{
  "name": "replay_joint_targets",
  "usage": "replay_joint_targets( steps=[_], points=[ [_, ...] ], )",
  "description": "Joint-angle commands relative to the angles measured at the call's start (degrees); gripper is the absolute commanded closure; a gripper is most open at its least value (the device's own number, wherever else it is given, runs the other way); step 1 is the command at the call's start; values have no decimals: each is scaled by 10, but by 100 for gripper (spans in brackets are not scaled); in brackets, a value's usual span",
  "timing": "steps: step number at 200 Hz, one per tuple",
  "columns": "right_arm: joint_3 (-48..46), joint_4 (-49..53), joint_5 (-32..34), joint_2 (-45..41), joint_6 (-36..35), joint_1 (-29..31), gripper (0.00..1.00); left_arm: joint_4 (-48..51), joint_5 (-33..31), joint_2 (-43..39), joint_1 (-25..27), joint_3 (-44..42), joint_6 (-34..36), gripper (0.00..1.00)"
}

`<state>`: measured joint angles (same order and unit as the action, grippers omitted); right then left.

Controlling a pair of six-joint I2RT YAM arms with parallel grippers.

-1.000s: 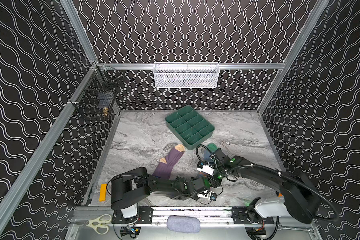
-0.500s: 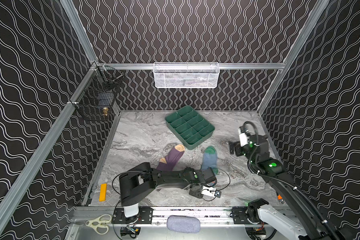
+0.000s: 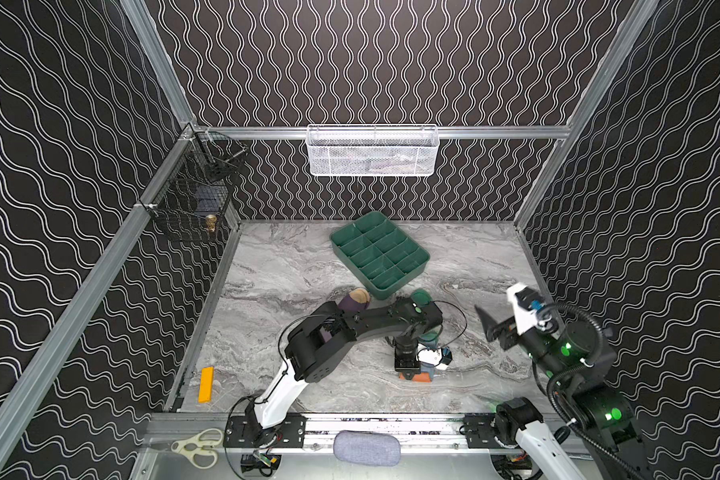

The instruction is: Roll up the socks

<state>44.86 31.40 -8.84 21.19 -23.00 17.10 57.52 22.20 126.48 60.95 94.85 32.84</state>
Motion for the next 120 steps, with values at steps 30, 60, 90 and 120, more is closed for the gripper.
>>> replay_joint_targets(
  steps=[30,60,90,120],
  points=[
    [-39,212,-59,5,-307,29,20,35,1,77,-26,70,-49,87],
    [-90,212,-86,2,-346,44,25,41,9,111,-35,98,-57,86],
    [-138,178,-82,-7,-355,58,26,34,20,129,-43,104,-68,86],
    [-163,134,-32,22,-368,104,26,32,31,141,-49,111,-69,86]
  ],
)
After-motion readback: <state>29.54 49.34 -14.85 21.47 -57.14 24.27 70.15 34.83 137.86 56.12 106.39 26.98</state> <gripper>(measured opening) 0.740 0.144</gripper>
